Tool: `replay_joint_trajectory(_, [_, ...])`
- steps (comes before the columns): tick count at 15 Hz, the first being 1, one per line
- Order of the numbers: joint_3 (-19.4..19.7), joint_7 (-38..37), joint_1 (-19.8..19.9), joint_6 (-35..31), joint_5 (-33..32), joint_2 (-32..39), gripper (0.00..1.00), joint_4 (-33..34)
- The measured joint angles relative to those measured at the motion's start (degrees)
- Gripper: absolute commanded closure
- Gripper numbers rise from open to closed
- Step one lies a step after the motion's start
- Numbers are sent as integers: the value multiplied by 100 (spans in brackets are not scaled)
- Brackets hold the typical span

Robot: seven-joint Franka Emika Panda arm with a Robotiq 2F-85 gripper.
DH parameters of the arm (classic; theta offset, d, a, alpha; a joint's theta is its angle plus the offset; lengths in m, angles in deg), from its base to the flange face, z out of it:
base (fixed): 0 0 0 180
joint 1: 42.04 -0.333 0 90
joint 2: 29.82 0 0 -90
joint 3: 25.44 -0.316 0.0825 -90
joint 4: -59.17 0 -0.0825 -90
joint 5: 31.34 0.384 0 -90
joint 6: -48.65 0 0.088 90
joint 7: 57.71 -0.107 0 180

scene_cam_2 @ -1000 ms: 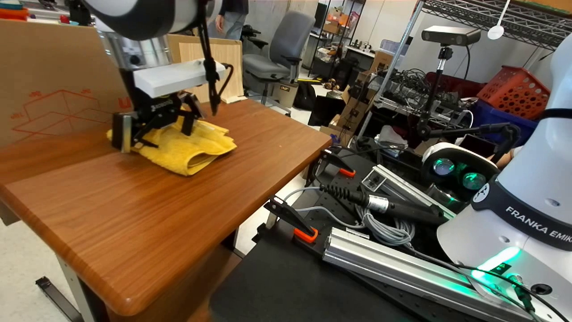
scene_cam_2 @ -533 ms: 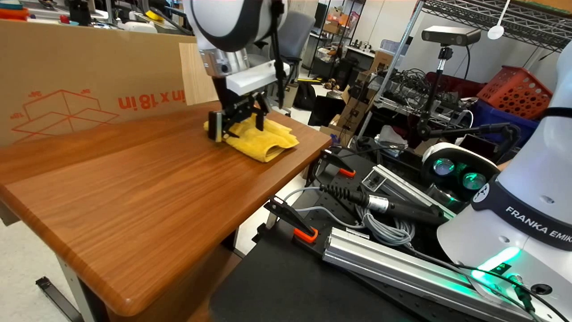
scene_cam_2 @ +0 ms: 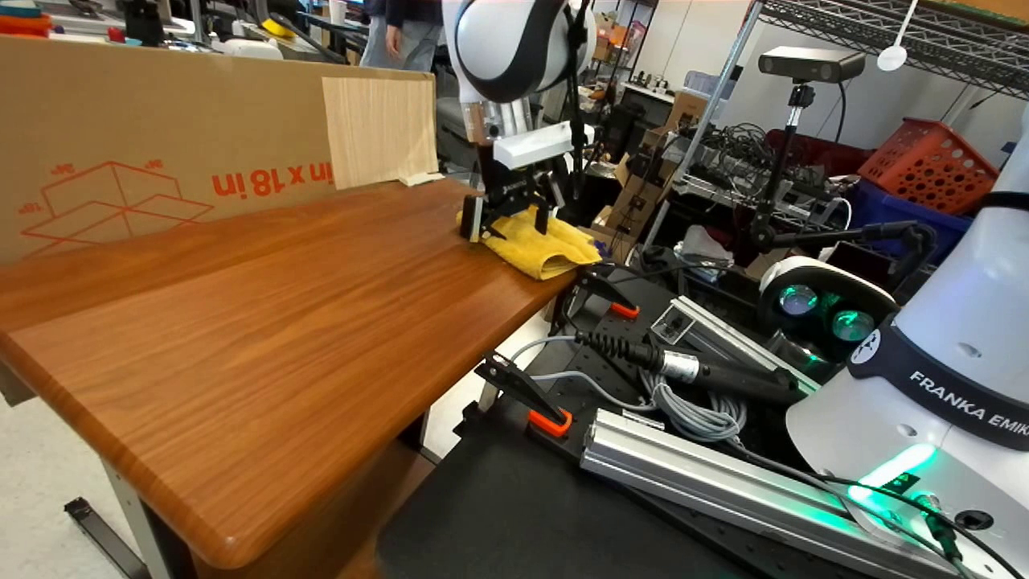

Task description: Use the mustard towel to wipe the table

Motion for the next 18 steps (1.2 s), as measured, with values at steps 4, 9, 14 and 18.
replay_joint_trajectory(4, [9,-104,316,-106,117,19,0,36])
replay_joint_trajectory(9, [70,-563,358,-235,187,159,0,269])
replay_joint_trajectory(14, [209,-1336,330,-575,241,477,0,762])
replay_joint_trajectory(18, [145,-1530,324,-633,452,659,0,1086])
